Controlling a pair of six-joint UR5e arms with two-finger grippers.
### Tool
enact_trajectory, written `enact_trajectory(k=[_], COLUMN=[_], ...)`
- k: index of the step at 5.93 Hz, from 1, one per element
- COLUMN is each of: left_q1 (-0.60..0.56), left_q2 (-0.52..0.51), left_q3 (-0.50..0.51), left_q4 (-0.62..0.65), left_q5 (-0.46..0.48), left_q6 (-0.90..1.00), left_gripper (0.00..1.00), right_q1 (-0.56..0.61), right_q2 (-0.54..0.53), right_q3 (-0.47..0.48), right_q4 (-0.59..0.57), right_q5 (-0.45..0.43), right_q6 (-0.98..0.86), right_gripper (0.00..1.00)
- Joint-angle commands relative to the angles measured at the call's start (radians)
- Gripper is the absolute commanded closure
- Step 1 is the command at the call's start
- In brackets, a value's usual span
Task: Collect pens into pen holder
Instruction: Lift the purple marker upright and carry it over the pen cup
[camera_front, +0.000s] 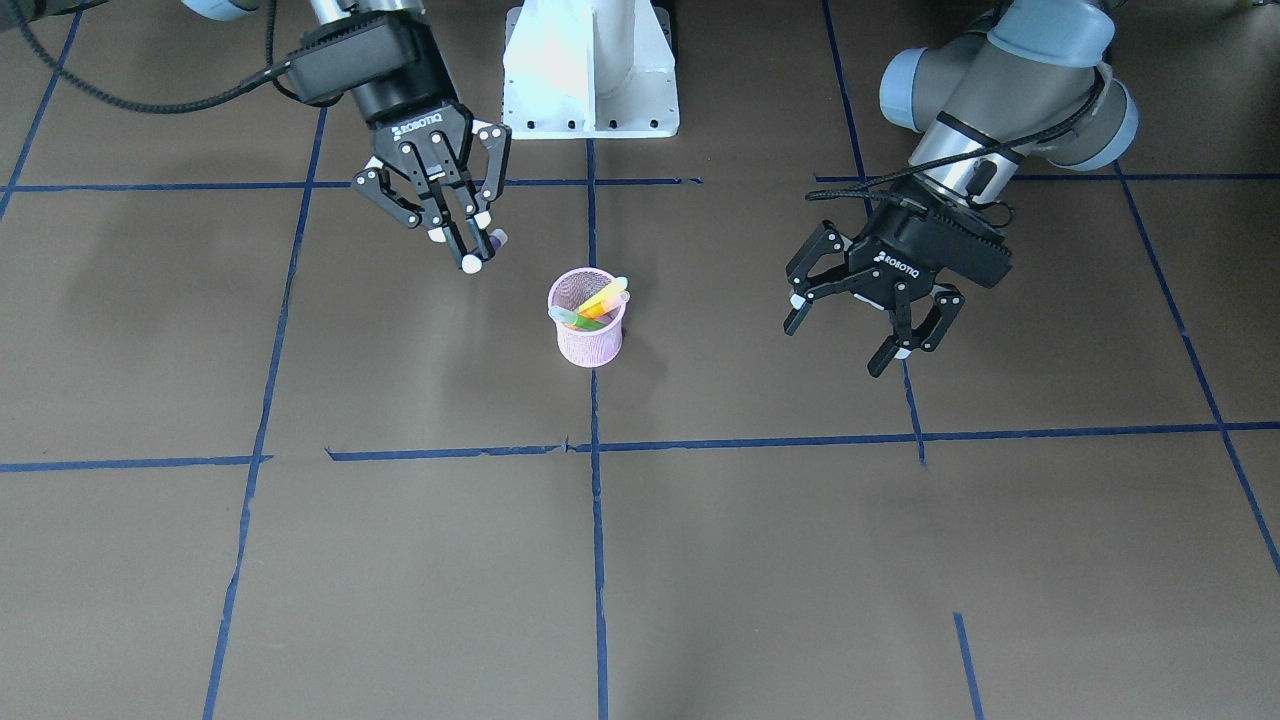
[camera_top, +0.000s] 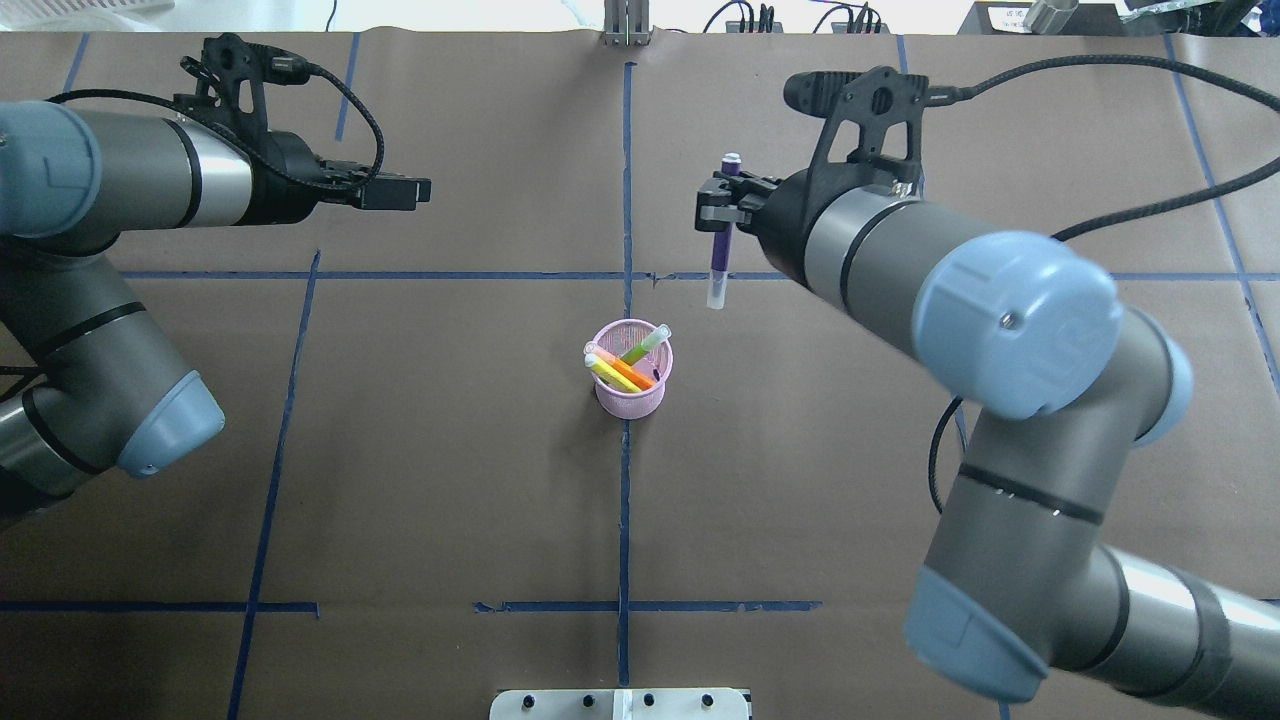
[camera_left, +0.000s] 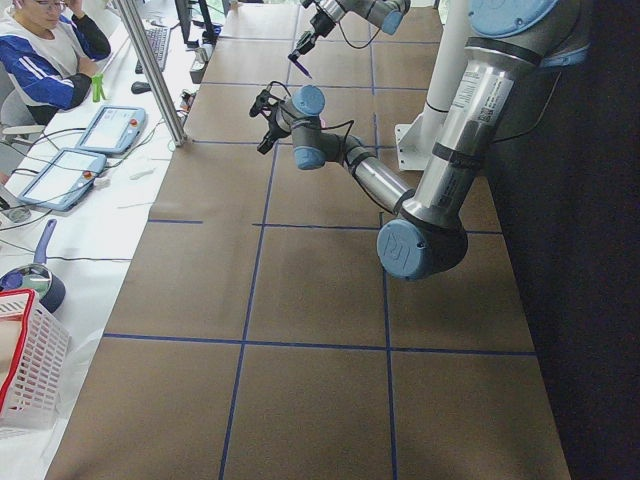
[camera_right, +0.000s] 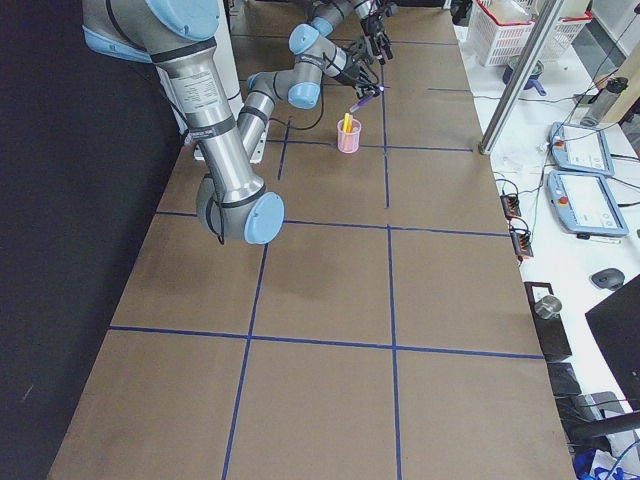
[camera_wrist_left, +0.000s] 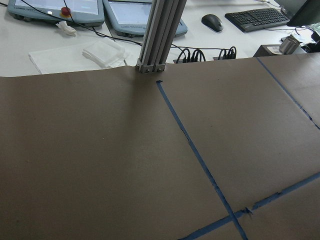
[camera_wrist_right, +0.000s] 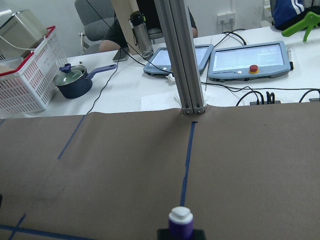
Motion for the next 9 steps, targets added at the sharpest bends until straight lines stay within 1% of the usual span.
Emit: enact_trajectory(k=[1,2,3,4,5,7,9], left_q1=[-0.017,-0.018,-0.018,-0.018,-0.018,-0.017,-0.015], left_q2=[0.048,0.066,0.094,0.106,0.134,0.140,0.139], left_q3=[-0.003,-0.001,-0.003,-0.007,-0.021,-0.017,-0.015], left_q4=[-0.010,-0.010,-0.013,-0.029,-0.030,-0.032,-0.032], left_q5=[-0.002,-0.002,-0.004,-0.007,-0.008,-0.008,-0.008], left_q6=[-0.003,-0.005,-0.012,-0.047,-0.049,-0.049,-0.049], left_gripper=[0.00,0.00,0.00,0.00,0.00,0.00,0.00], right_q1=[-0.116,-0.147,-0.163,-0.167,-0.167,-0.167,-0.170], right_q2=[0.006,-0.006,-0.008,0.001,0.006,0.035,0.036], right_q3=[-0.137,-0.167,-0.201,-0.248,-0.276,-0.331,-0.351], right_q4=[0.230,0.321,0.404,0.409,0.411,0.414,0.415], right_q5=[-0.171,-0.173,-0.173,-0.176,-0.179,-0.197,-0.196], right_q6=[-0.039,-0.165,-0.245,-0.252,-0.255,-0.255,-0.255], right_gripper=[1.00,1.00,1.00,1.00,1.00,1.00,0.99])
